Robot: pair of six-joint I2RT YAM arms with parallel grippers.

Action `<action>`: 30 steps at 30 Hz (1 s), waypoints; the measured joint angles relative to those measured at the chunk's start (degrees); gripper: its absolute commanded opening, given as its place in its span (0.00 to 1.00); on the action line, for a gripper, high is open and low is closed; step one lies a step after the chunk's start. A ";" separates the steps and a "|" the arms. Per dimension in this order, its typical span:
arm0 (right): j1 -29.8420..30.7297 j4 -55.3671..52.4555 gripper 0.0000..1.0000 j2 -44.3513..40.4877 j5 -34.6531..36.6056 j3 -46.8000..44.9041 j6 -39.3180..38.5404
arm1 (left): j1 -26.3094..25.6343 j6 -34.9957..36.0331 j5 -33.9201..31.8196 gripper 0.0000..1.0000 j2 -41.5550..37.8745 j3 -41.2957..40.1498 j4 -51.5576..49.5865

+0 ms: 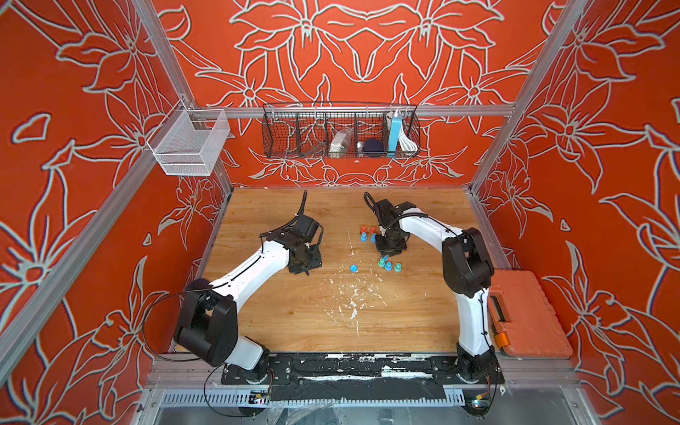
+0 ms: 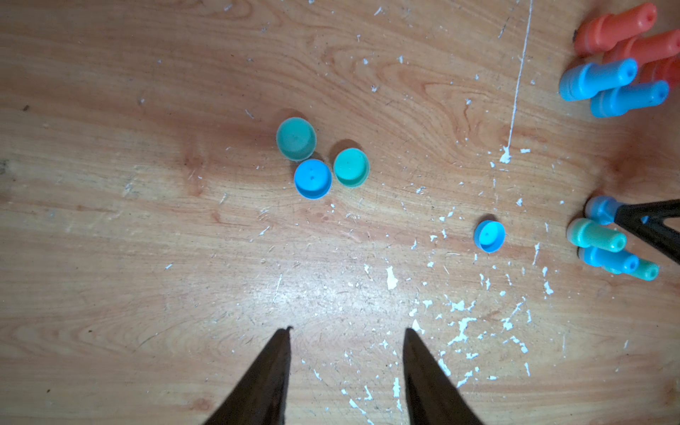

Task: Close the stamp cap
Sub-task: Pick up the stamp from the center of the board, then close the cover of the stamp.

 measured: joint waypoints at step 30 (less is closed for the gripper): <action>12.04 -17.33 0.17 5.40 5.62 27.74 -4.46 | 3.72 0.22 0.74 0.49 -1.18 -2.01 0.76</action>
